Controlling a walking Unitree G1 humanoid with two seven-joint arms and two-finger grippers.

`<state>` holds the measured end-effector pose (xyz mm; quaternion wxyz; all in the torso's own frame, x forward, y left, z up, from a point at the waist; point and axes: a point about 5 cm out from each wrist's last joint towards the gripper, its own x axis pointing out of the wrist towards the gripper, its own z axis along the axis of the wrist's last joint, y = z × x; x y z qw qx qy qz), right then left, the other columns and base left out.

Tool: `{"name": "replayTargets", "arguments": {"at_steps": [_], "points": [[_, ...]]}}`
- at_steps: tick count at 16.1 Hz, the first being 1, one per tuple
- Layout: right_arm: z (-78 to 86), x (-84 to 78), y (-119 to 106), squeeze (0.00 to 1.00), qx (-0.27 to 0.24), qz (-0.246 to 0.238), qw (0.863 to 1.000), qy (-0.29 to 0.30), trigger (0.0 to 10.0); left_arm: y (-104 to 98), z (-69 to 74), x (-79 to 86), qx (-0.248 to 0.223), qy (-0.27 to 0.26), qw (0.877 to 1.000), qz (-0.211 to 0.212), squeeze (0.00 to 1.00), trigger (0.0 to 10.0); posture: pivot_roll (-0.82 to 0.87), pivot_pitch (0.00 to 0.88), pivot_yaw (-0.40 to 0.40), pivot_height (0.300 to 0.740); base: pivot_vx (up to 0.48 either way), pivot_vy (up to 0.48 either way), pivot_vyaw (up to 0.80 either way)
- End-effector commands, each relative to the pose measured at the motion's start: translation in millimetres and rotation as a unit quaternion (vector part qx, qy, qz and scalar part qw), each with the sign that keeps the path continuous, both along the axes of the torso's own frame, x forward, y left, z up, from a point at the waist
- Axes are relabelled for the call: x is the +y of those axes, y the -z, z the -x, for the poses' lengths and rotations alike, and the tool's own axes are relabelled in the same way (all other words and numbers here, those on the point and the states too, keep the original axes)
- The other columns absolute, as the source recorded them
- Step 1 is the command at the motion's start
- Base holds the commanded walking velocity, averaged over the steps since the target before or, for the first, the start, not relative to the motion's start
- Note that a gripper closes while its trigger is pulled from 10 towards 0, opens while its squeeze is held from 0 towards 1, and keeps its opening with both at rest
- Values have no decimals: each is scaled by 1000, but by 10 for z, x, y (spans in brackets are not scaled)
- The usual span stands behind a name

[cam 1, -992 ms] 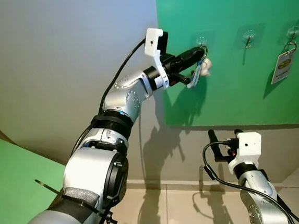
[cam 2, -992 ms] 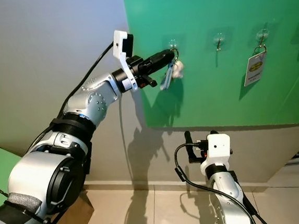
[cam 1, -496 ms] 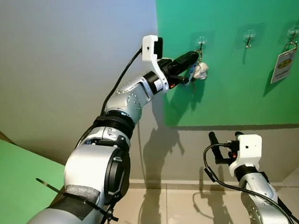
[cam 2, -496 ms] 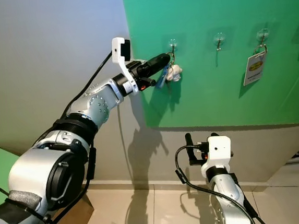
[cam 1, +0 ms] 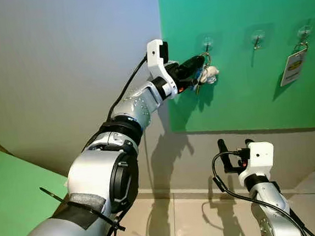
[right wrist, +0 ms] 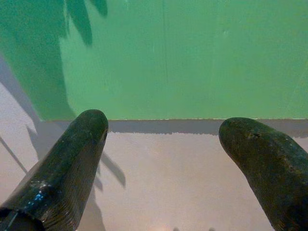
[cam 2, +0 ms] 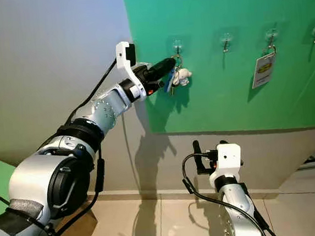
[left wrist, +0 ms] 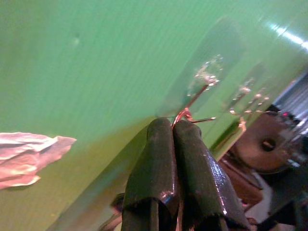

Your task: Hang keys on a hook

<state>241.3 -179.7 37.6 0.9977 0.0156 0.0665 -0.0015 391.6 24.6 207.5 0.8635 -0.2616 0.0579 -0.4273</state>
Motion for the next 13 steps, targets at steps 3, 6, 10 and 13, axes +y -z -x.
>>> {"name": "replayTargets", "arguments": {"at_steps": [3, 6, 10, 13], "points": [[20, 12, 19, 0, 3, -4, 1000, 1, 10000, 274, 13, 70, 11, -43, 993, -107, 557, 10000, -289, 0, 103, 740, 0, 0, 0], [23, 4, 22, 0, 3, -3, 1000, 0, 10000, 315, 6, 99, -34, -73, 982, -169, 1000, 10000, -290, 0, 103, 740, 0, 0, 0], [37, -29, 18, 0, 4, 1, 1000, -1, 10000, 110, 44, -39, -201, -65, 948, -239, 1000, 10000, -283, 0, 89, 740, 0, 0, 0], [11, -9, 18, 0, 5, 3, 1000, -7, 10000, 94, 55, -53, -239, -69, 930, -271, 1000, 10000, -277, 0, 87, 740, 0, 0, 0]]}}
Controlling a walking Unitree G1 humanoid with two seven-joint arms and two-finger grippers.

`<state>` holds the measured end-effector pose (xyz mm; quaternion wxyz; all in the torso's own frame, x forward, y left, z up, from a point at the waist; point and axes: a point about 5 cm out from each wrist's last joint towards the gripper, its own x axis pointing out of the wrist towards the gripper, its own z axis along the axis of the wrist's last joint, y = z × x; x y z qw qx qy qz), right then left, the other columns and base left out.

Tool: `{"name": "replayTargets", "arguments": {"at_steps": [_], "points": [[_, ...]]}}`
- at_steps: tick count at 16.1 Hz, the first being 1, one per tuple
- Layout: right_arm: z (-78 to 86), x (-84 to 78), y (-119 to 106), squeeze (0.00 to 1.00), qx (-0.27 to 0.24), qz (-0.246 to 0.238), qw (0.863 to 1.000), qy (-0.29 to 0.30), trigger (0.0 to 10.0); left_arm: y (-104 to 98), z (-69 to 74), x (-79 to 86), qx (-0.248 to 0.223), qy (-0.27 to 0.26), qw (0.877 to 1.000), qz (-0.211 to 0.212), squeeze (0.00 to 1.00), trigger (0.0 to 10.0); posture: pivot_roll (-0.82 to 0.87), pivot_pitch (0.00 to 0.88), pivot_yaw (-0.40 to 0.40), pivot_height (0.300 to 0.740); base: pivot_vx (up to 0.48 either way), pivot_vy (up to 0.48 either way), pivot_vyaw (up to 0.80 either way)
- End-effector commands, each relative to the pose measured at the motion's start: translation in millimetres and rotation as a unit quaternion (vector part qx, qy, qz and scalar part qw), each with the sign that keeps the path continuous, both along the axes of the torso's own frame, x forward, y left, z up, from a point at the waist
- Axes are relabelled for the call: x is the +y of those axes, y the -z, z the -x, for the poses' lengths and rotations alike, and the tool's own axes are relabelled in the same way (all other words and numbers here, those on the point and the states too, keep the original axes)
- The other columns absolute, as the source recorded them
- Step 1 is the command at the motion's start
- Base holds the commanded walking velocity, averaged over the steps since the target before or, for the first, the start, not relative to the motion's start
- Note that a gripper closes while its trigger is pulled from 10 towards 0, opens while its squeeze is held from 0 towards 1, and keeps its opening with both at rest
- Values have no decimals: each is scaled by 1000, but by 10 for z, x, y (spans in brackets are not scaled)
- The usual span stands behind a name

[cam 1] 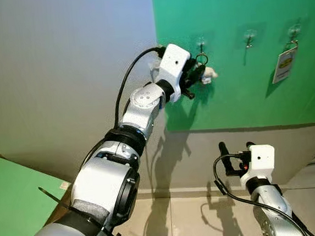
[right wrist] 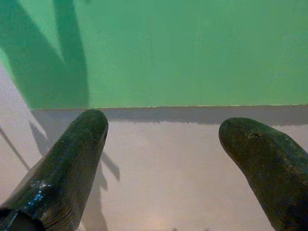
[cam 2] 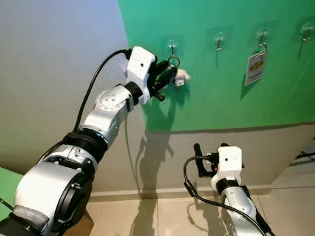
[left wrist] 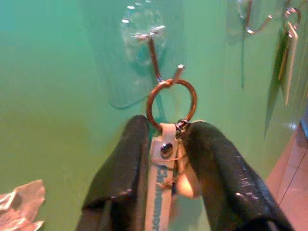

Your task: Hang keys on a hook

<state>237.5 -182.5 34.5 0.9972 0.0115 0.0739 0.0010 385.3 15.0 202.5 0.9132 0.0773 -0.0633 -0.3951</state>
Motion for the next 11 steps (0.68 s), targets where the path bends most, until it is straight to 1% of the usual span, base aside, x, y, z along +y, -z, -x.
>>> {"name": "replayTargets", "arguments": {"at_steps": [1, 3, 5, 7, 8, 9, 10, 11], "points": [[-33, 22, -15, 0, -3, -1, 1000, -5, 10000, 61, -14, 72, 5, -18, 1000, -11, 1000, 10000, -277, 0, 90, 740, 0, 0, 0], [-33, 21, -16, 0, -3, -2, 1000, -4, 10000, 102, -23, 150, 7, -30, 999, -12, 1000, 10000, -274, 0, 93, 740, 0, 0, 0], [-20, 26, -15, 0, -4, -2, 1000, -2, 10000, 204, -10, 299, 7, -50, 999, -2, 1000, 10000, -261, 0, 97, 740, 0, 0, 0], [-3, -7, -17, 0, -5, -1, 1000, 6, 10000, 336, 58, 446, 0, -69, 998, 9, 1000, 10000, -245, 0, 97, 740, 0, 0, 0], [10, -32, -11, 0, -5, 0, 1000, 11, 10000, 434, 133, 515, 5, -73, 997, 19, 1000, 10000, -226, 0, 96, 740, 0, 0, 0], [14, -43, -10, 0, -5, 3, 1000, 14, 10000, 476, 172, 548, 6, -82, 996, 25, 1000, 10000, -218, 0, 96, 740, 0, 0, 0], [17, -72, -22, 0, -9, 6, 1000, 23, 10000, 591, 277, 644, 6, -107, 994, 25, 886, 10000, -209, 0, 97, 740, 0, 0, 0], [16, -84, -31, 0, -11, 6, 1000, 25, 10000, 672, 314, 714, 4, -131, 991, 6, 0, 10000, -202, 0, 95, 740, 0, 0, 0]]}}
